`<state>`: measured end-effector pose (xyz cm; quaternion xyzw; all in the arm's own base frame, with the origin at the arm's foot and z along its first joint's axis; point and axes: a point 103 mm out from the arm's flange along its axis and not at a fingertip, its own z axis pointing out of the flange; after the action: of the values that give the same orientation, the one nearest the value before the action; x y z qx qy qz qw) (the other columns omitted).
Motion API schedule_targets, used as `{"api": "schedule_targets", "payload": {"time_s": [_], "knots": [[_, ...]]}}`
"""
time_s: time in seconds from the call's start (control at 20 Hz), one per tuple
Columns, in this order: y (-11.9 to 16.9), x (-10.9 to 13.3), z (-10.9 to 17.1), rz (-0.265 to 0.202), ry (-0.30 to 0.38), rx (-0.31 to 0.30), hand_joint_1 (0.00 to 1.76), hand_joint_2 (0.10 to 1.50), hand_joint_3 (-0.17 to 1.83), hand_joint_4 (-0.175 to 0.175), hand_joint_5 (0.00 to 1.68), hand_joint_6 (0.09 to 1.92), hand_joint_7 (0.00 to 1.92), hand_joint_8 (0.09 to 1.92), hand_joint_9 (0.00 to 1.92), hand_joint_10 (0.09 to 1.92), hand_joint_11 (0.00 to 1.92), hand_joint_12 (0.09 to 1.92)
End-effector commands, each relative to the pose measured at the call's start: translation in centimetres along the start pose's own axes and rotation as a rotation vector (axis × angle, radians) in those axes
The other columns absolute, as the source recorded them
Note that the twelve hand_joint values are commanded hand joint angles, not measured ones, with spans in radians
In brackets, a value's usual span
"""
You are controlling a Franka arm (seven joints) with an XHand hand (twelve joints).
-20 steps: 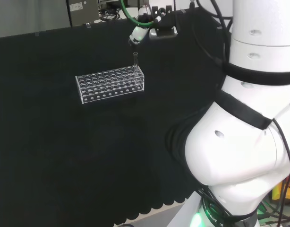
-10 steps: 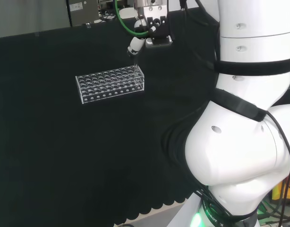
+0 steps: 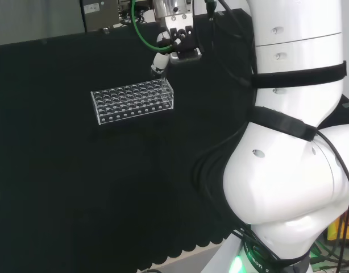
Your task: Pick up the test tube.
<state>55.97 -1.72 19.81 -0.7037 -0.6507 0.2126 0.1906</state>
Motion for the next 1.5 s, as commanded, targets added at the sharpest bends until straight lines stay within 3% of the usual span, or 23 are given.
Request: {"api": "schedule_targets", "payload": {"time_s": [0.05, 0.25, 0.6, 1.1, 1.3, 1.4, 1.5], "knots": [[0.5, 0.0, 0.7, 0.009, -0.027, 0.007, 0.78, 0.79, 0.50, -0.141, 0.47, 0.12, 0.66, 0.95, 0.48, 0.87, 0.09, 1.55], [0.8, -0.1, 0.9, 0.013, -0.029, -0.012, 0.83, 0.76, 0.54, -0.137, 0.52, 0.22, 0.77, 0.92, 0.58, 0.82, 0.13, 1.53], [1.3, 0.1, 0.7, 0.019, 0.033, -0.060, 0.92, 0.71, 0.64, -0.142, 0.61, 0.69, 1.05, 0.81, 0.82, 0.69, 0.25, 1.48], [2.3, 1.1, 0.9, 0.039, 0.080, -0.041, 1.01, 0.67, 0.71, -0.151, 0.68, 0.76, 1.23, 0.72, 1.02, 0.61, 0.36, 1.46], [2.5, 1.5, 1.3, 0.062, 0.124, -0.084, 1.08, 0.66, 0.74, -0.170, 0.81, 0.73, 1.38, 0.65, 1.21, 0.54, 0.48, 1.42], [2.4, 1.6, 1.3, 0.076, 0.167, -0.124, 1.15, 0.81, 0.49, -0.171, 0.99, 0.82, 1.49, 0.62, 1.34, 0.51, 0.60, 1.37], [2.1, 1.7, 1.1, 0.095, 0.231, -0.176, 1.18, 0.85, 0.39, -0.175, 1.10, 0.80, 1.56, 0.64, 1.44, 0.53, 0.76, 1.28]]}}
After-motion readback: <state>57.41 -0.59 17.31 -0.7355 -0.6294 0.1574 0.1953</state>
